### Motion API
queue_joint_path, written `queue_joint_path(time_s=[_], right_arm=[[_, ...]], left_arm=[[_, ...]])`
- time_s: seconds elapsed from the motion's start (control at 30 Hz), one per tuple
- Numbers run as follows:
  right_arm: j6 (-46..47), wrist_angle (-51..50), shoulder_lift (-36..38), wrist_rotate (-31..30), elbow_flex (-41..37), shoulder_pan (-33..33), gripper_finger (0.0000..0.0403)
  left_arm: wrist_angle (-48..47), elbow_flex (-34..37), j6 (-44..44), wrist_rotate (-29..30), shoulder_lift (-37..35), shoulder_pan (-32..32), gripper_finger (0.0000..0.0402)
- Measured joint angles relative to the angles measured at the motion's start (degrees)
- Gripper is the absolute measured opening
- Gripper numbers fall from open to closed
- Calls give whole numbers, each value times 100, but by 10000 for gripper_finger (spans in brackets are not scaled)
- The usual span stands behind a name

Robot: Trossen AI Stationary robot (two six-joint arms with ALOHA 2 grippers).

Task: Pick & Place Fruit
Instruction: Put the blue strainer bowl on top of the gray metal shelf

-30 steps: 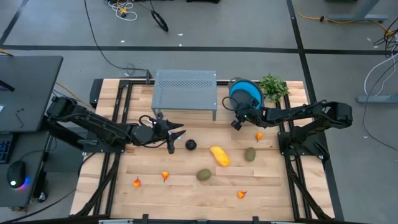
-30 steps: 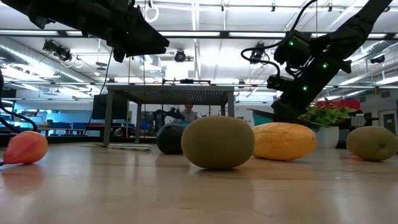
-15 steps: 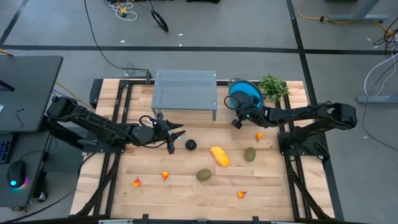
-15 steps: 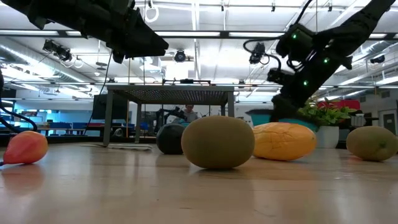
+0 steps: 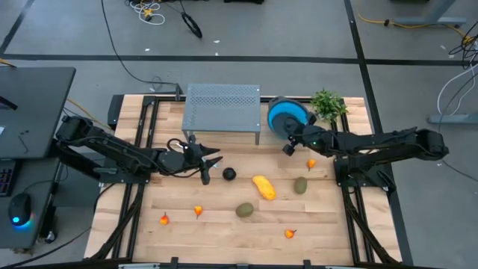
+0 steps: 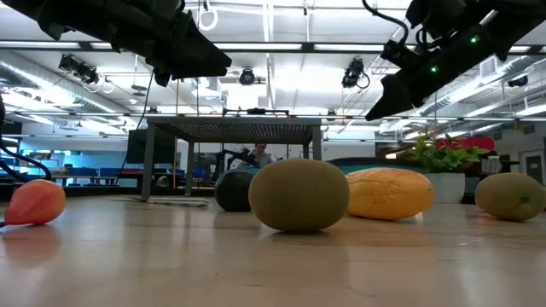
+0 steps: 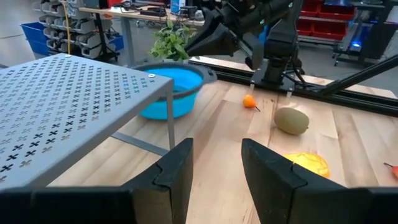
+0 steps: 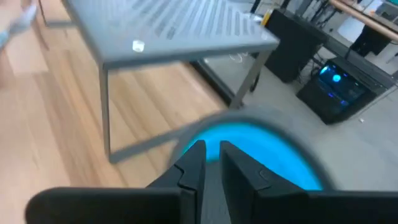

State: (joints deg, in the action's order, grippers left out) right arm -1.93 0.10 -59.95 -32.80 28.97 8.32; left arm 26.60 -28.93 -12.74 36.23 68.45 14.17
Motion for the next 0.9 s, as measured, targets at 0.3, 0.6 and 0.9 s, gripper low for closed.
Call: queue_joint_path(time_s=[0.3, 0.6, 0.9], right_arm=[[231, -1237, -3, 329, 0, 146, 72], [1, -1492, -85, 792, 0, 157, 154], [-464, -464, -945, 789, 35, 499, 223]], left_arm=[[-14, 0, 1, 1, 0, -1, 146], [-12, -2, 106, 155, 2, -2, 146], [-33, -2, 320, 17, 2, -2, 146]])
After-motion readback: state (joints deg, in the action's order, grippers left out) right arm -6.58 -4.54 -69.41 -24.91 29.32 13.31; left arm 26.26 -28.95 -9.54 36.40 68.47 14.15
